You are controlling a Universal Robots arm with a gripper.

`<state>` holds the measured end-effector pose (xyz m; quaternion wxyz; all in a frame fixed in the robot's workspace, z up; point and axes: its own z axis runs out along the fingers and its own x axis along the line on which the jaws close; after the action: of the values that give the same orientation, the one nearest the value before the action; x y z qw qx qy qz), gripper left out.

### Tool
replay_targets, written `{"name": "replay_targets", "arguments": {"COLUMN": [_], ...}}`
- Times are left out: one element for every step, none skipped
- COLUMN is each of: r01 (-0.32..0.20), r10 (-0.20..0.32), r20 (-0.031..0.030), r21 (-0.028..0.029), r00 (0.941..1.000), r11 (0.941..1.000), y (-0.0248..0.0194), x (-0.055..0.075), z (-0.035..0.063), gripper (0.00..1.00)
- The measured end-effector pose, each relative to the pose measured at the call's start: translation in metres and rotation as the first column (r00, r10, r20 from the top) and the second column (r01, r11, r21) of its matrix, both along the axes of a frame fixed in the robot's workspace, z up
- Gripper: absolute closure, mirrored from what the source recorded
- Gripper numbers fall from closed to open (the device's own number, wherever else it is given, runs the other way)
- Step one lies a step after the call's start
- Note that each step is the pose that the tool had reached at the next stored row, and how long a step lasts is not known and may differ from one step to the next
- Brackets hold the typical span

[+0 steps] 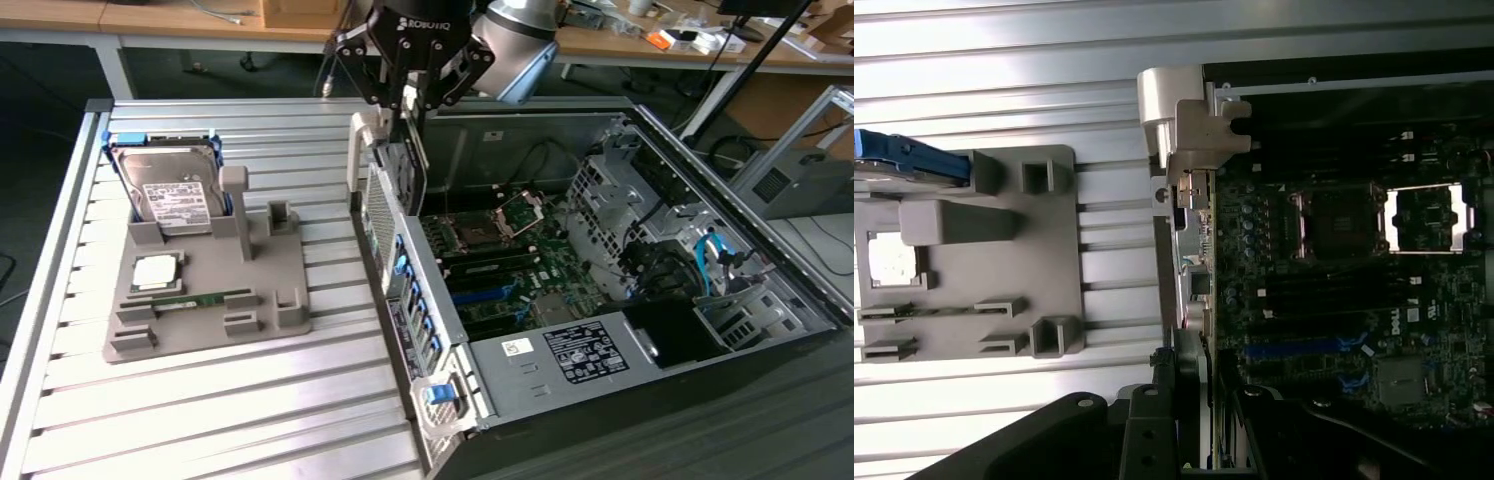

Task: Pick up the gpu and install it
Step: 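Pick up the gpu and move the gpu toward the slot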

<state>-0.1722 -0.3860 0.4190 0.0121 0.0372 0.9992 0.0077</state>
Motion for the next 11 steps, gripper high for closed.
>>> {"name": "replay_targets", "arguments": {"r01": [0.000, 0.000, 0.000, 0.000, 0.000, 0.000, 0.000, 0.000, 0.000, 0.000, 0.000], "r10": [0.000, 0.000, 0.000, 0.000, 0.000, 0.000, 0.000, 0.000, 0.000, 0.000, 0.000], "r20": [-0.0001, -0.0001, -0.0003, -0.0002, -0.0003, -0.0003, -0.0003, -0.0003, -0.0005, -0.0005, -0.0005], "r21": [0.0000, 0.0000, 0.0000, 0.0001, 0.0000, 0.0001, 0.0002, 0.0002, -0.0001, -0.0001, 0.0000], "r00": [1.0000, 1.0000, 1.0000, 1.0000, 1.0000, 1.0000, 1.0000, 1.0000, 1.0000, 1.0000, 1.0000], "r11": [1.0000, 1.0000, 1.0000, 1.0000, 1.0000, 1.0000, 1.0000, 1.0000, 1.0000, 1.0000, 1.0000], "y": [0.0000, 0.0000, -0.0001, -0.0001, -0.0002, -0.0002, -0.0003, -0.0004, -0.0004, -0.0004, -0.0004], "x": [0.0009, 0.0018, 0.0027, 0.0036, 0.0047, 0.0055, 0.0063, 0.0069, 0.0078, 0.0085, 0.0093], "z": [-0.0001, -0.0003, -0.0004, -0.0006, -0.0008, -0.0010, -0.0012, -0.0014, -0.0014, -0.0016, -0.0017], "gripper": [0.73, 0.73, 0.73, 0.73, 0.73, 0.73, 0.73, 0.73, 0.73, 0.73, 0.73]}}
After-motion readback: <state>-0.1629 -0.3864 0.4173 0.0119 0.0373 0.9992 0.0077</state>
